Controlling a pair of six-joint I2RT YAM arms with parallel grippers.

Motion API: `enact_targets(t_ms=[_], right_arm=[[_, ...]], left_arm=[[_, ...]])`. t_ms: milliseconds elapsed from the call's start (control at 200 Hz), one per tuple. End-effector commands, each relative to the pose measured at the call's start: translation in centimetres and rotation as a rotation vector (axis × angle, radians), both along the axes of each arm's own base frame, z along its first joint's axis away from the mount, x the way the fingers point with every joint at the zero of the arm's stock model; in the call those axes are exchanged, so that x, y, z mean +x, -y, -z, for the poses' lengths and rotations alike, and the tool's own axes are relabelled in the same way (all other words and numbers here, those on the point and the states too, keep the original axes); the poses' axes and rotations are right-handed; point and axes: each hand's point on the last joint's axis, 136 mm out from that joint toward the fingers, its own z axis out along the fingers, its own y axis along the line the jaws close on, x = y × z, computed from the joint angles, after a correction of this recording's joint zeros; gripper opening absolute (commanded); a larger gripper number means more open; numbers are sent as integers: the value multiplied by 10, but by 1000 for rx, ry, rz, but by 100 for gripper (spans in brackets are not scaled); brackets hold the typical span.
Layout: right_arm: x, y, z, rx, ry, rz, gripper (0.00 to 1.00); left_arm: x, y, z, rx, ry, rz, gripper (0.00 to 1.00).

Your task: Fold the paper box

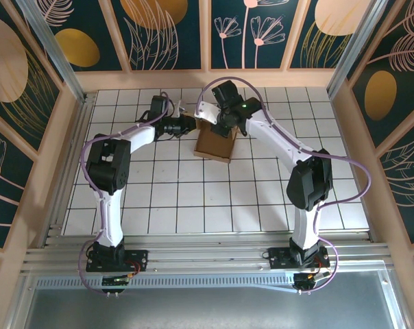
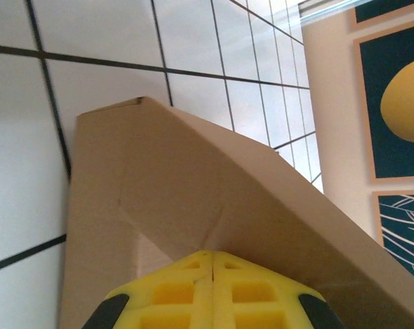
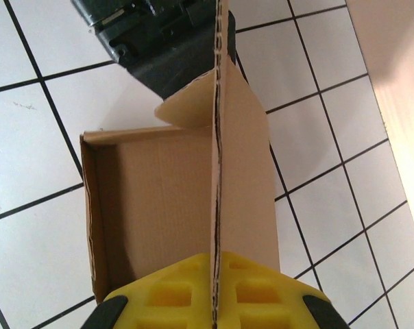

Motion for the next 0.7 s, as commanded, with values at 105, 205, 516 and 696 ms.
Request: enact_targets(t_ms=[105, 205, 516, 696], right_arm=[[-5, -14, 10, 76, -59, -33, 0], [-4, -11, 9, 93, -68, -25, 0], [-2, -6, 8, 124, -77, -2, 0], [-2, -3, 7, 137, -78, 9, 0]], left_arm=[[-26, 54, -27, -129, 22, 121, 1], [-26, 51, -3, -75, -6, 91, 1], [-59, 72, 77, 110, -152, 186, 5], [-62, 65, 100, 181, -180, 173, 14]])
